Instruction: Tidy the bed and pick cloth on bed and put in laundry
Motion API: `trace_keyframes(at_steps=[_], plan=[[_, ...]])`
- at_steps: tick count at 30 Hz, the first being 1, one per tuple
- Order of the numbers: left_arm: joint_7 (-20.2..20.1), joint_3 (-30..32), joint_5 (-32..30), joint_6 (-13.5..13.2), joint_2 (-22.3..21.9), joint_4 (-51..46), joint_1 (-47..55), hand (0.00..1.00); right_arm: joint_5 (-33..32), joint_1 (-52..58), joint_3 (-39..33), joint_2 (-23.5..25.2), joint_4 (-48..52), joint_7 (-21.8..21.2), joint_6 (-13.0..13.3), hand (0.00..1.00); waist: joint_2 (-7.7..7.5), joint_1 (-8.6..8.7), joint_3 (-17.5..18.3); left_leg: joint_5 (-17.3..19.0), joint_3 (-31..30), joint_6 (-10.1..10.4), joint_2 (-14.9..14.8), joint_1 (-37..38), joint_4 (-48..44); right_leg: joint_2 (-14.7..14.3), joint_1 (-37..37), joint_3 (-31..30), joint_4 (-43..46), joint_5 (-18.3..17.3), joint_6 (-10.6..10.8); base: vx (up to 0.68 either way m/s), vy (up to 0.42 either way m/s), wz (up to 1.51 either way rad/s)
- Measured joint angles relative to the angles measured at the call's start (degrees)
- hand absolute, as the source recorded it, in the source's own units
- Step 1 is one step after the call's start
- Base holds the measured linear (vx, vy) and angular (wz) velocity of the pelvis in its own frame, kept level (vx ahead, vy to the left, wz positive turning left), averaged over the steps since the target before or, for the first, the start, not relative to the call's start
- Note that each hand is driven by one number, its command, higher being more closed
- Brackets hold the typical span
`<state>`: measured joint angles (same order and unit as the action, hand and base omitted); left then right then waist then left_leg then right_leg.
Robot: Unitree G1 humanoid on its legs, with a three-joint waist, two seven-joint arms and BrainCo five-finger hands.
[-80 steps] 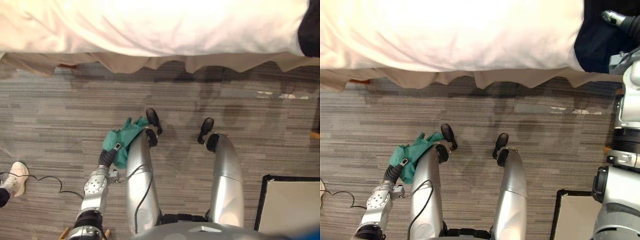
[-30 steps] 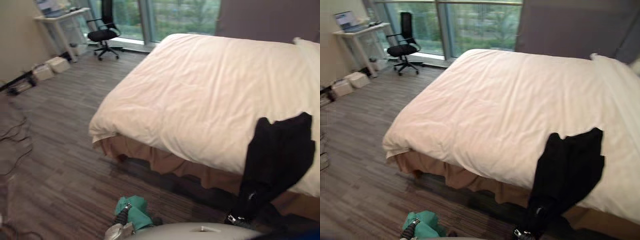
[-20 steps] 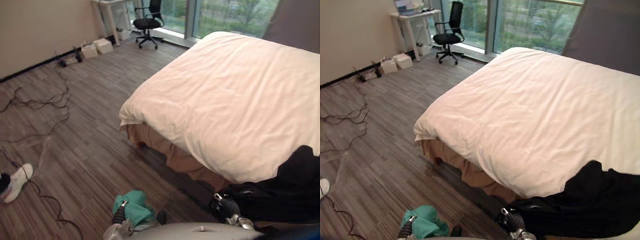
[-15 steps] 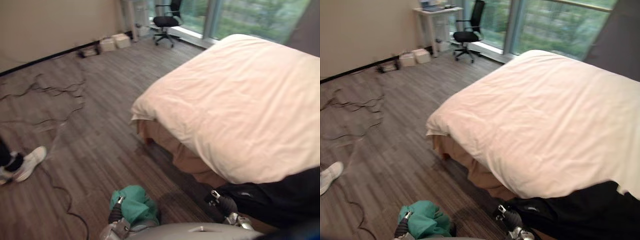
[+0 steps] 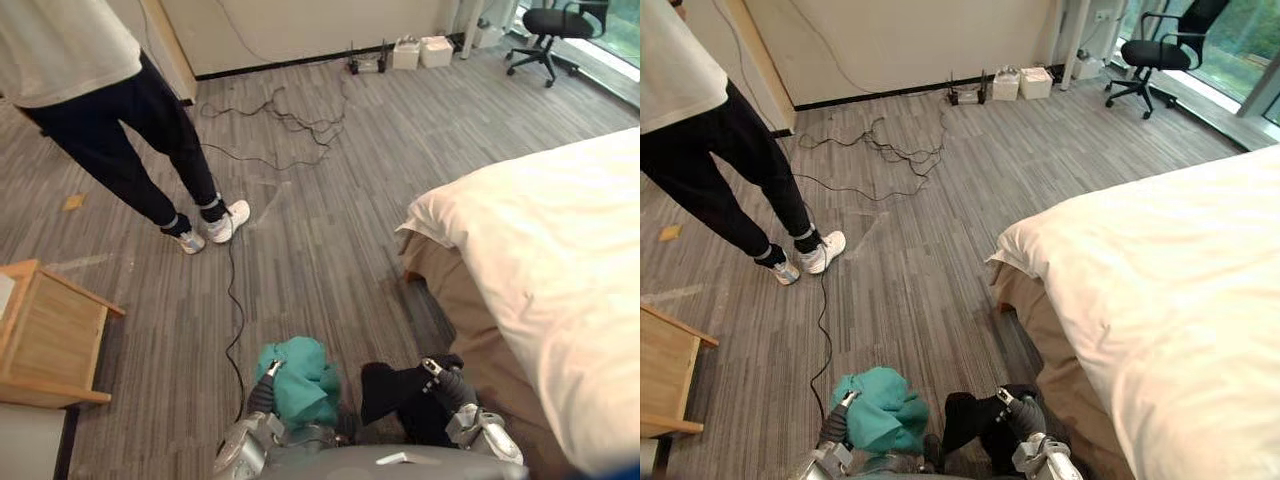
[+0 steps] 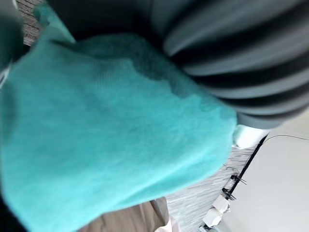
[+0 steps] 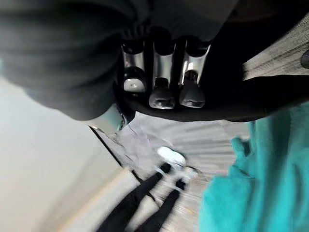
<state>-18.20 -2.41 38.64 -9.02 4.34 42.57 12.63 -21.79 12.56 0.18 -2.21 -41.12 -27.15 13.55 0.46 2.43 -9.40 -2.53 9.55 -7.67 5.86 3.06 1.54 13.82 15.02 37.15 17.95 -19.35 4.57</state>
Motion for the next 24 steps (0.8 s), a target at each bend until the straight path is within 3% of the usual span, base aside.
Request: trace_keyframes(at_steps=[3,6,7,8,9,10,11,13,14,21,24], plan=[[1.6,-2.3,-1.4,-0.1,0.4,-1.2,0.3,1.0,2.2,0.9,3.0,0.2,0.4,2.2,-0.2,1.0,-0.3,0.1,0.0,-1.4,-3.0,0.7,0.6,2.2,4.4,2.0,-2.2,0.2,3.6,3.7,0.5,0.05,-0.089,0.74],[2.4,-5.0,-2.2,1.0,0.7,-3.8,1.1,1.0,2.2,0.7,3.6,-0.8,1.7,4.6,-0.1,1.0,0.71,0.55,-0.3,-1.4,-6.1,0.8,-0.9,2.9,4.4,2.1,-5.7,-4.0,15.2,6.4,-3.8,0.07,-0.079,0.74],[2.5,-5.9,-2.2,1.2,1.4,-4.0,0.9,1.0,1.7,0.9,3.7,-1.2,2.3,5.7,0.7,1.0,1.99,1.26,-0.1,-1.8,-9.2,1.1,-2.0,2.7,4.1,0.6,-8.6,-9.3,17.4,3.9,-4.0,0.09,-0.097,1.2],[2.6,-6.6,-2.2,1.3,2.2,-4.0,-0.1,1.0,1.6,1.3,4.2,-1.2,3.0,6.8,1.6,1.0,1.42,1.66,-0.2,-2.2,-11.6,1.6,-3.0,2.1,4.2,-2.6,-8.9,-14.4,10.8,1.3,-3.8,0.09,-0.105,1.2],[2.6,-6.7,-2.2,1.3,3.1,-4.1,-0.5,1.0,1.6,1.5,4.8,-1.2,3.1,7.2,2.0,1.0,0.67,1.39,-0.3,-2.2,-11.7,1.7,-3.0,1.8,4.1,-3.6,-9.1,-16.5,7.2,1.6,-3.3,0.09,-0.123,0.9],[2.6,-6.7,-2.2,1.3,3.9,-4.1,-1.1,1.0,1.4,1.5,5.7,-0.8,3.1,7.8,2.3,1.0,-1.57,0.57,-0.9,-2.2,-11.7,2.1,-2.0,1.8,4.2,-3.4,-8.8,-19.5,0.4,4.1,-2.9,0.11,-0.186,0.51],[2.8,-6.7,-2.2,1.8,4.8,-3.7,-1.1,1.0,-0.1,1.8,6.1,-0.3,3.0,8.2,2.3,1.0,-3.3,0.42,-1.0,-1.9,-11.4,2.7,-1.0,1.8,4.3,-1.7,-7.9,-19.6,-2.5,5.9,-0.3,0.12,-0.195,0.43],[3.2,-7.6,-2.3,2.1,3.7,-3.8,-0.5,1.0,-2.3,2.0,5.7,-0.2,3.4,8.9,2.4,1.0,-2.83,0.74,-0.8,-0.9,-6.2,4.1,-2.5,2.0,3.3,-1.7,-7.4,-18.3,-3.9,5.9,-0.3,0.07,-0.104,0.22],[3.1,-11.0,-2.2,1.9,5.1,-4.4,1.6,1.0,-2.7,0.4,5.1,-0.6,2.5,9.3,2.4,1.0,-1.3,1.25,-0.2,-1.4,-4.1,5.0,-2.7,4.3,4.1,-3.7,-1.9,-21.5,-10.8,9.2,1.9,0.0,0.0,0.0],[3.3,-10.5,-2.3,1.9,5.1,-4.3,1.7,1.0,-2.7,0.6,5.5,-0.7,2.4,9.3,2.2,1.0,-0.98,1.13,-0.4,-1.0,-3.0,5.6,-2.8,4.0,4.5,-3.8,-2.7,-22.3,-11.3,8.3,1.0,-0.09,-0.011,-0.12],[3.9,-8.7,-4.1,1.8,4.5,-4.3,1.7,1.0,-2.9,0.5,4.8,-1.2,2.3,9.4,1.0,1.0,-0.65,1.22,-0.2,-1.0,-2.5,5.5,-3.1,3.7,4.5,-4.2,-2.8,-22.3,-11.8,7.8,0.9,-0.08,-0.006,-0.01]])
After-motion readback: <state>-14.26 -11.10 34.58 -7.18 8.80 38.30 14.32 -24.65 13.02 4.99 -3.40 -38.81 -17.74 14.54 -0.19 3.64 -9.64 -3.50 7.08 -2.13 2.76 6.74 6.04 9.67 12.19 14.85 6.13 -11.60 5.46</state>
